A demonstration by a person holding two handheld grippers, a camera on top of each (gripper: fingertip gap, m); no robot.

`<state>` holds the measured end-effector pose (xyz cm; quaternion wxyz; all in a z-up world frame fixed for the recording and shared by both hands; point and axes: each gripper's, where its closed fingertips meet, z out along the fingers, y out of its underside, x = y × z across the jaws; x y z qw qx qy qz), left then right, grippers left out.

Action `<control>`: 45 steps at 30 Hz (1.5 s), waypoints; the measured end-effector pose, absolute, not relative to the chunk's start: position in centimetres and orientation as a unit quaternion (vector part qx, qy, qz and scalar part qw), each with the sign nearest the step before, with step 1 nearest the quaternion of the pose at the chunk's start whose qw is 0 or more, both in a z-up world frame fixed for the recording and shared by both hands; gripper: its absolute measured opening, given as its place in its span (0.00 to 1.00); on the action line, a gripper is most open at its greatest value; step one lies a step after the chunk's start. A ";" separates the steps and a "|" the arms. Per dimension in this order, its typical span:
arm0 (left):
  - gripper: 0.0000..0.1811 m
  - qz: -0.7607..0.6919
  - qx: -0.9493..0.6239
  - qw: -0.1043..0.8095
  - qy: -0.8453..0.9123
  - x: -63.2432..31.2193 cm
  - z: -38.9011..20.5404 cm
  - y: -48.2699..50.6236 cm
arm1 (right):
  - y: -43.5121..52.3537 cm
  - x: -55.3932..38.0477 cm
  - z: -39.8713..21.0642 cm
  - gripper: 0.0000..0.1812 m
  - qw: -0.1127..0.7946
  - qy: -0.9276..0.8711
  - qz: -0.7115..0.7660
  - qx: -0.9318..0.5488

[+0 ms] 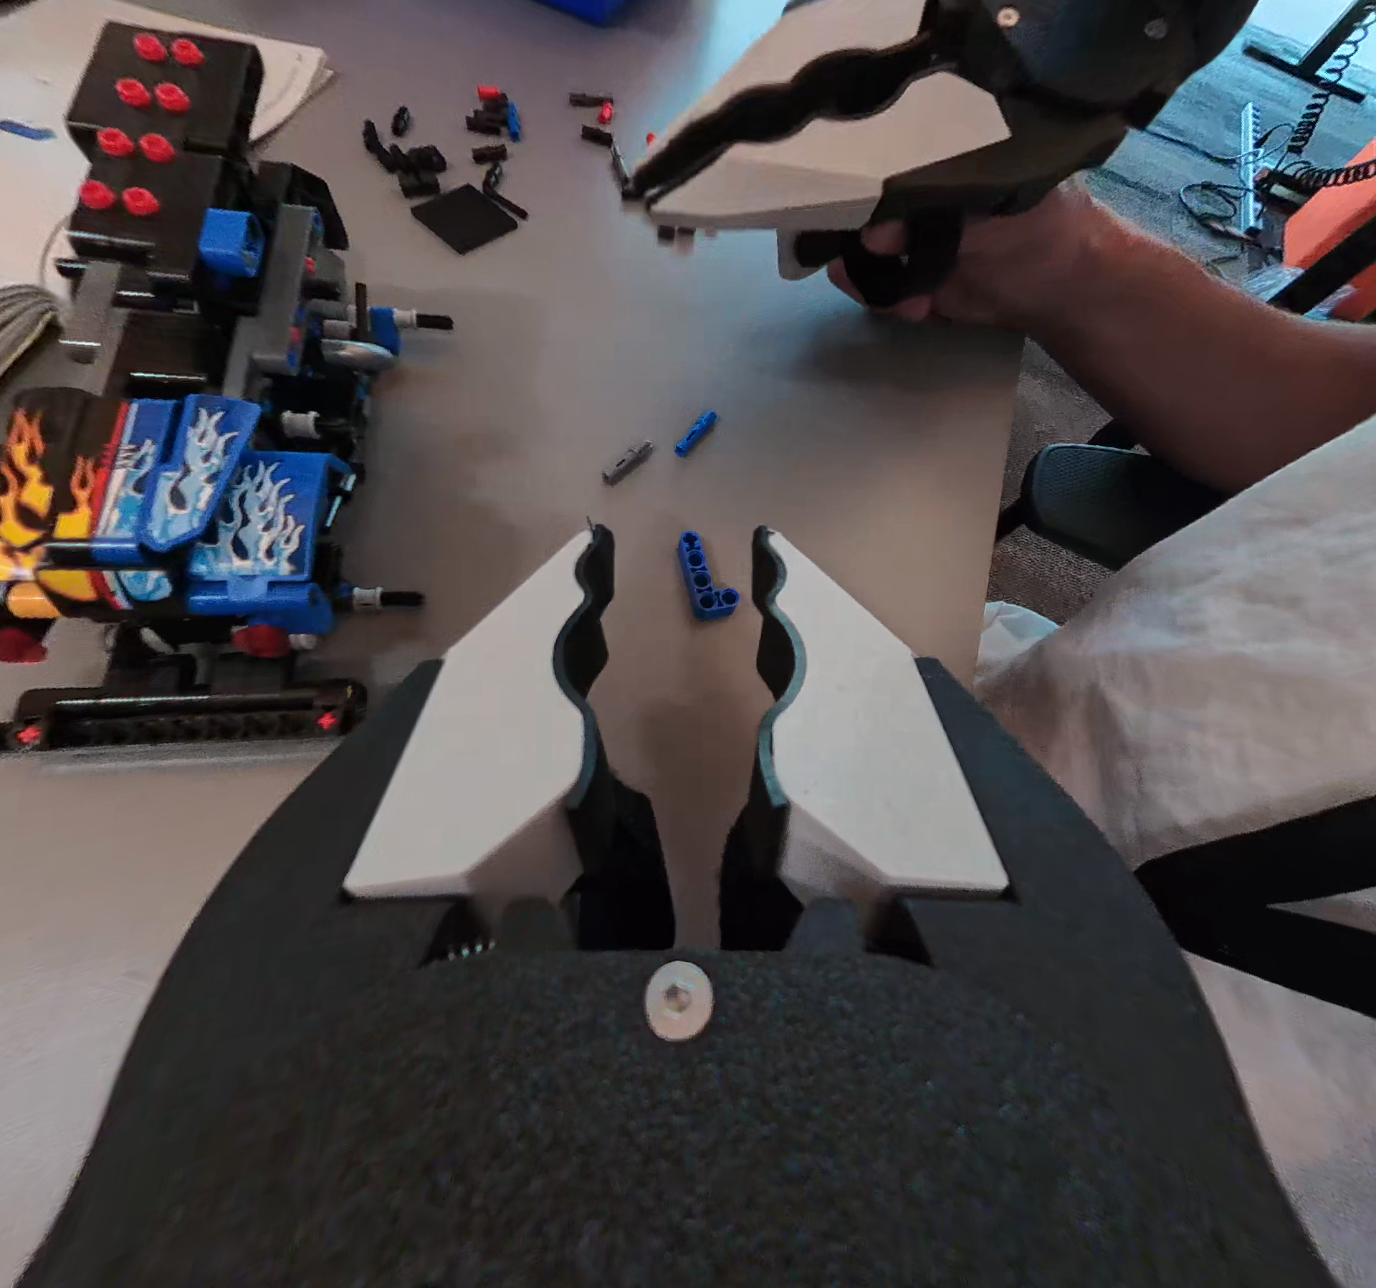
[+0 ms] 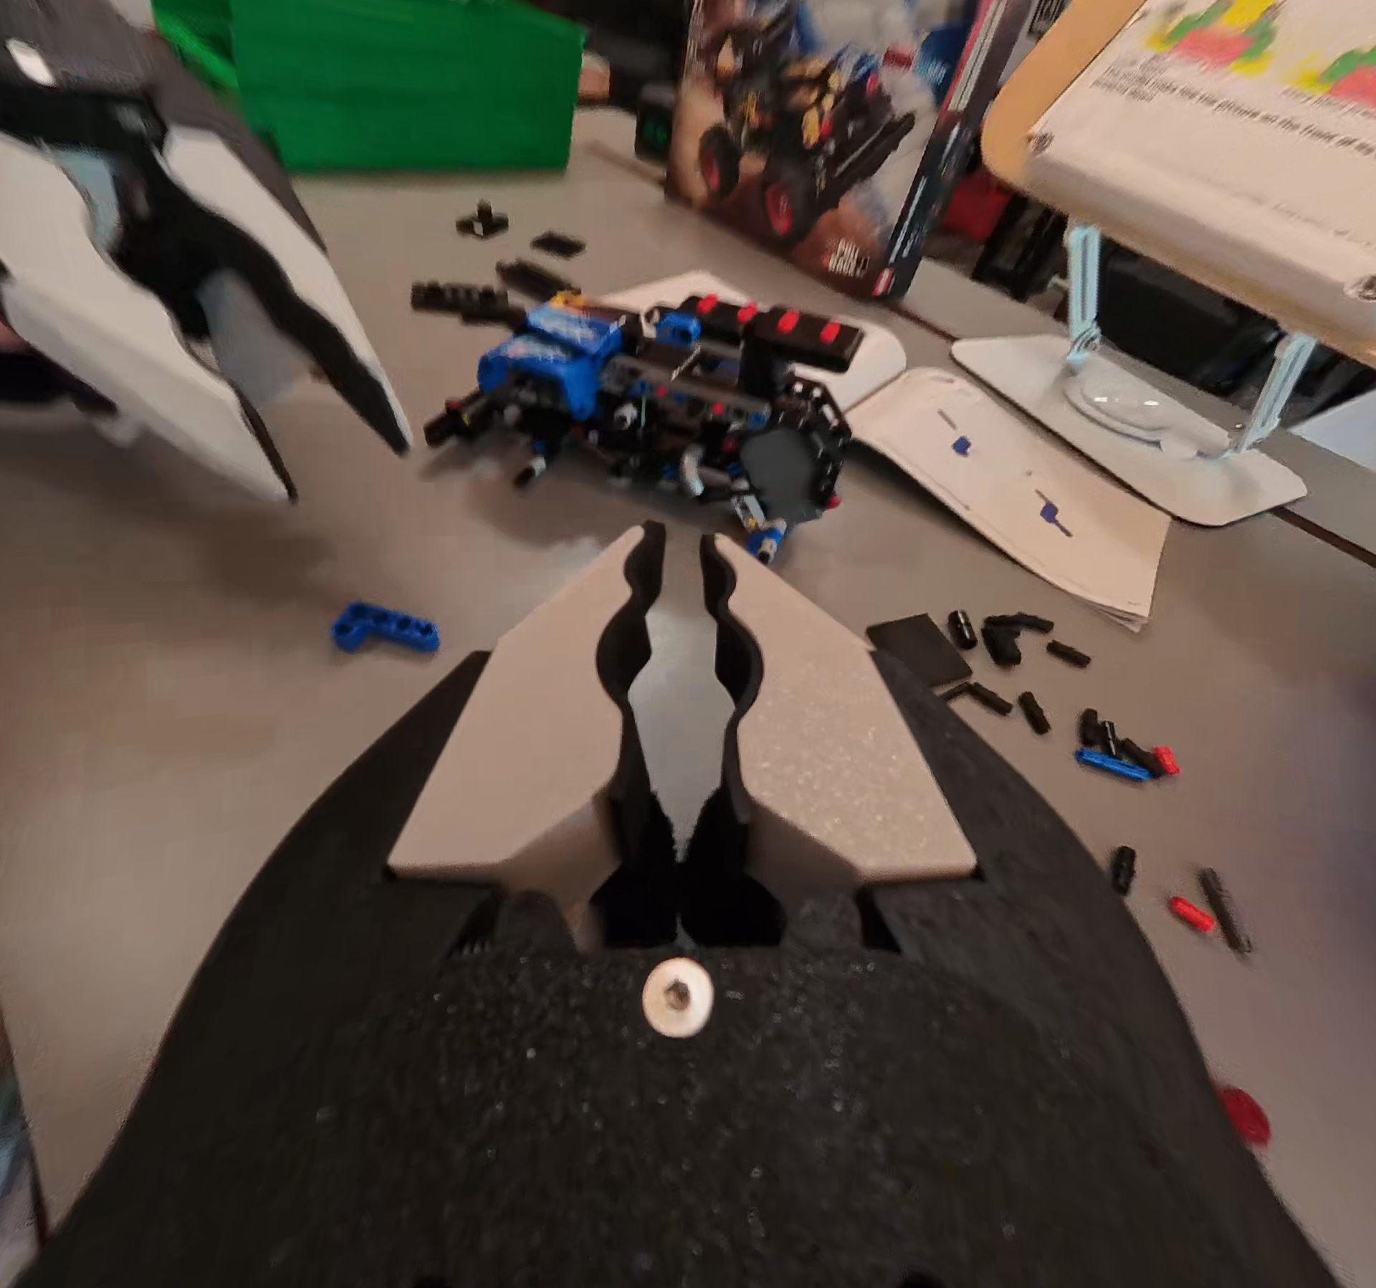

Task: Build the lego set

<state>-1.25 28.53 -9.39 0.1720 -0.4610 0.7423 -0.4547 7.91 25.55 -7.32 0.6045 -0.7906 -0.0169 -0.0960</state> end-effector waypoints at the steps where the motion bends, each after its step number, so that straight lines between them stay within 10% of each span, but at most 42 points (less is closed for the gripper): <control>1: 0.19 -0.450 -0.467 0.165 0.743 -1.1 -9.7 28.3 | 25.5 7.9 -6.8 0.06 0.620 -0.007 -0.084 -0.780; 25: 0.04 -0.366 -0.523 0.124 0.760 -0.7 -14.4 26.4 | 24.9 7.0 -6.1 0.06 0.640 -0.040 -0.092 -0.762; 45: 0.03 -0.355 -0.290 0.523 0.719 0.0 -3.3 28.2 | 28.2 -0.6 -4.0 0.15 0.627 0.080 0.323 -0.705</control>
